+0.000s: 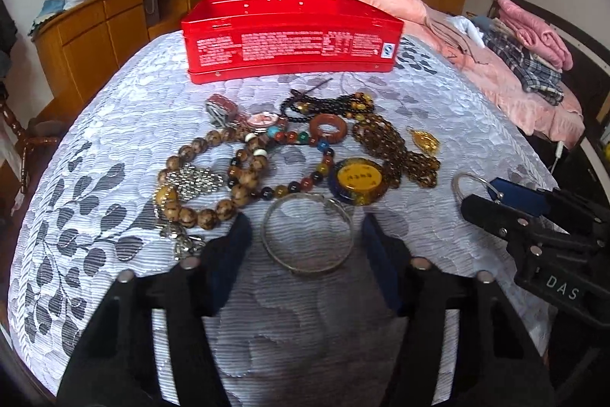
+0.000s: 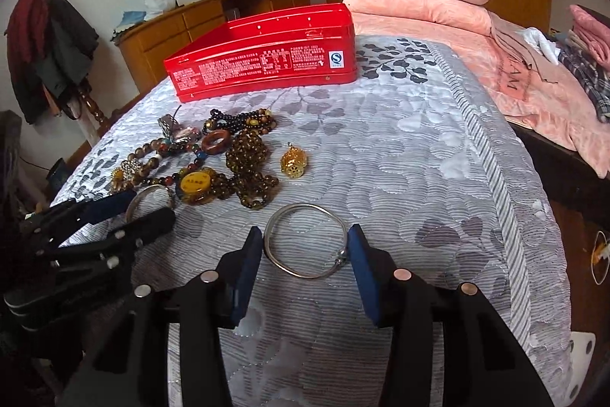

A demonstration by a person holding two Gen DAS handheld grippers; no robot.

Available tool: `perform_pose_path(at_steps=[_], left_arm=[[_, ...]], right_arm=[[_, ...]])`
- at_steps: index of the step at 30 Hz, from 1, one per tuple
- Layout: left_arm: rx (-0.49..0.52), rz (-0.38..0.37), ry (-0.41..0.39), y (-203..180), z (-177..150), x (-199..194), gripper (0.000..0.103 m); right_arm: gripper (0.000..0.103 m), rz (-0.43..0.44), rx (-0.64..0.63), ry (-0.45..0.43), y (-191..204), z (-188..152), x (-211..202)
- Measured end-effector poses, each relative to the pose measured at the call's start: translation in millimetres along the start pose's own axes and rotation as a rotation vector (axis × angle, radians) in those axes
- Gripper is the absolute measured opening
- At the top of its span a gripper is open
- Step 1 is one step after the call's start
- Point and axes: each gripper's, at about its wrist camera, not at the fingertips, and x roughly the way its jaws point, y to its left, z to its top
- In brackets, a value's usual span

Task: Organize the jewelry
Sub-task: 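Lift the bangles with both tools, carry them into the red tin and open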

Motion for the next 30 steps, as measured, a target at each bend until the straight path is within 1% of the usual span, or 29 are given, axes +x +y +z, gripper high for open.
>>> perform_pose_path(at_steps=[3,12,16,18,20,25,29,30], left_arm=[[0.001,0.0,-0.005,2,-1,-1,0.047],[-0.036,-0.068,-0.023,15,-13,-18,0.047],[-0.055,-0.081,-0.036,22,-18,-26,0.047],[-0.059,-0.077,-0.05,27,-17,-30,0.047],[-0.063,-0.079,-0.067,30,-11,-34,0.047],[-0.051,-0.091,-0.127,36,13,-42,0.047],[-0.033,-0.097,-0.173,40,42,-45,0.047],[-0.025,-0.094,-0.193,41,54,-45,0.047]], right_arm=[[0.047,-0.008,-0.009,0.002,1,0,1],[0.046,-0.064,-0.053,0.003,10,-3,1],[0.045,-0.047,-0.031,-0.002,9,-2,-4],[0.045,-0.053,-0.039,-0.012,12,0,-8],[0.045,-0.058,-0.048,-0.027,15,4,-13],[0.045,-0.059,-0.074,-0.083,19,27,-24],[0.045,-0.034,-0.076,-0.124,15,56,-26],[0.045,-0.031,-0.08,-0.141,15,67,-26]])
